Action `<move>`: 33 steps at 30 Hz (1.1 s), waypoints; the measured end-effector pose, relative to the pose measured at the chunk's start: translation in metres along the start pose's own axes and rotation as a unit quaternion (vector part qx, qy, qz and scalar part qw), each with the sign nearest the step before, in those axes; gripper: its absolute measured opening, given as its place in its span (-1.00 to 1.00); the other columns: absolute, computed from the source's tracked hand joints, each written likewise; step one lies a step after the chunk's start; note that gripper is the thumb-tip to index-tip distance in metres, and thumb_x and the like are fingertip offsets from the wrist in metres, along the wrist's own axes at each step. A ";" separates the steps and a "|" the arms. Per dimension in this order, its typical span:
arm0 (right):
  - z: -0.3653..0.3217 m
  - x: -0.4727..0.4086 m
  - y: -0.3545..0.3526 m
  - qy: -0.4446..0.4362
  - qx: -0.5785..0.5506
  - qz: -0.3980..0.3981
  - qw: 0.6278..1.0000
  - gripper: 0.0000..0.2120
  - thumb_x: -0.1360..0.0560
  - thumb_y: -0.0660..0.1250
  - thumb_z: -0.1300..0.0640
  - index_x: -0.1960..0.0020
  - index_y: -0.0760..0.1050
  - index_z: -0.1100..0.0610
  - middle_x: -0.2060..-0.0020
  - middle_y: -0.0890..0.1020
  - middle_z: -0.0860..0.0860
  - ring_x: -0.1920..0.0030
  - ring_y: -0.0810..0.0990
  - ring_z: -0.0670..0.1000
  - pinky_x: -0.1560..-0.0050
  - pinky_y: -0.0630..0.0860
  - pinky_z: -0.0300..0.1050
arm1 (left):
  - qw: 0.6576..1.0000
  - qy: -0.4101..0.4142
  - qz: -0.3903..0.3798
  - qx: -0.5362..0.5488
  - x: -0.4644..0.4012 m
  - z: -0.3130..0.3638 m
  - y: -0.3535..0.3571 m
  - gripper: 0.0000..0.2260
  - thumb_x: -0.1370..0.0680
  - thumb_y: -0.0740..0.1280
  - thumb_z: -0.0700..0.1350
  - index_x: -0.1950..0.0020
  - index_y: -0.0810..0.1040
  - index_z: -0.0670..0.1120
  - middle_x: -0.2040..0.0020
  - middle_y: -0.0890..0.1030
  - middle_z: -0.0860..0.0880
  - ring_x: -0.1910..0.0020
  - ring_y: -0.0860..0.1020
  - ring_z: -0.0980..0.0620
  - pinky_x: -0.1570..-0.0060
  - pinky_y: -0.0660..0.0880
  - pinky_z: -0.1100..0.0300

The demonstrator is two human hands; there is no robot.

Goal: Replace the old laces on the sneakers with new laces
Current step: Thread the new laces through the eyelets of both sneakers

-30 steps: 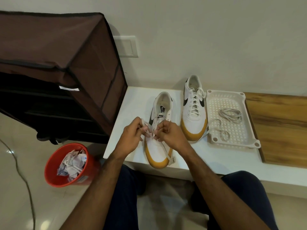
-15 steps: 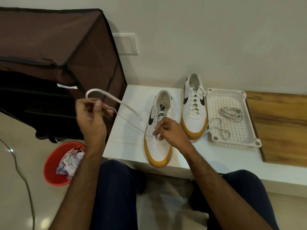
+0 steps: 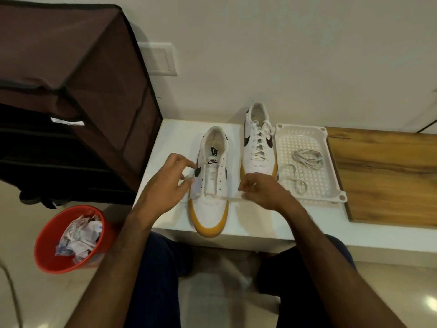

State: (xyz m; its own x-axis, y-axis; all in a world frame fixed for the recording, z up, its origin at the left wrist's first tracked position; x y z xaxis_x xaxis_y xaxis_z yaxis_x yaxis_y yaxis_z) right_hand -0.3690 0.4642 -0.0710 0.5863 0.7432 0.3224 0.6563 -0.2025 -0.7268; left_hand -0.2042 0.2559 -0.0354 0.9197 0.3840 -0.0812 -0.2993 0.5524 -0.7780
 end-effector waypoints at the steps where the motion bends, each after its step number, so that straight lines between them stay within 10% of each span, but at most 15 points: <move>1: 0.004 0.002 0.007 -0.015 0.039 -0.026 0.999 -0.78 -0.48 0.51 0.17 -0.11 0.62 0.06 -0.04 0.58 0.02 -0.05 0.61 -0.01 -0.04 0.53 -0.17 | 1.000 0.018 -0.020 -0.006 -0.002 0.010 0.008 -0.77 -0.60 0.40 -0.07 -0.25 0.54 0.04 -0.20 0.42 0.13 0.05 0.57 0.15 0.07 0.51 0.29; 6: 0.002 0.002 0.029 -0.067 0.180 0.032 0.981 -0.76 -0.51 0.48 0.02 -0.16 0.63 0.01 -0.07 0.44 0.04 -0.10 0.42 0.06 -0.05 0.44 -0.03 | 0.989 0.062 -0.105 -0.078 -0.002 0.033 0.064 -0.69 -0.54 0.47 -0.02 -0.26 0.55 0.05 -0.19 0.42 0.08 -0.13 0.51 0.08 -0.09 0.56 0.16; 21: -0.013 -0.001 0.052 -0.119 0.269 0.042 0.955 -0.76 -0.60 0.33 0.01 -0.19 0.62 0.08 -0.10 0.53 0.08 -0.19 0.45 0.14 -0.06 0.30 -0.01 | 0.974 0.118 -0.049 -0.187 -0.005 0.031 0.084 -0.71 -0.53 0.43 0.13 -0.19 0.62 0.04 -0.15 0.50 -0.03 -0.14 0.48 -0.02 -0.14 0.46 0.03; 26: -0.009 0.011 0.014 -0.086 -0.115 -0.042 0.989 -0.87 -0.56 0.42 0.04 -0.01 0.62 0.10 0.01 0.66 0.01 -0.08 0.58 -0.02 -0.17 0.43 -0.07 | 0.983 0.113 -0.024 -0.141 -0.007 0.028 0.081 -0.89 -0.57 0.41 0.00 -0.04 0.62 0.00 -0.03 0.51 0.01 -0.05 0.50 0.00 -0.07 0.47 0.01; 33: 0.006 0.024 -0.046 -0.132 -0.609 0.094 0.776 -0.76 -0.62 0.22 0.14 0.21 0.44 0.15 0.39 0.45 0.03 0.30 0.46 0.04 0.14 0.44 -0.14 | 0.983 -0.110 0.107 0.104 -0.011 0.001 0.045 -0.83 -0.64 0.31 -0.12 0.14 0.60 -0.03 0.11 0.55 0.04 0.11 0.53 0.11 0.11 0.40 0.25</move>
State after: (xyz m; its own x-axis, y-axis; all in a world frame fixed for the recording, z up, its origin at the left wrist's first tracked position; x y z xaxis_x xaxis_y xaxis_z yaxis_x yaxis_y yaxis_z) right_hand -0.3874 0.4952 -0.0331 0.7143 0.6994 0.0268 0.6273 -0.6567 0.4186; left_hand -0.2279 0.2774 -0.0691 0.7602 0.6453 -0.0752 -0.5460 0.5719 -0.6122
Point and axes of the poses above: each hand's wrist, its own x-axis away from the middle knuckle, its own y-axis out of the palm, z = x × y, the point moved 3 cm from there along -x, towards the middle knuckle
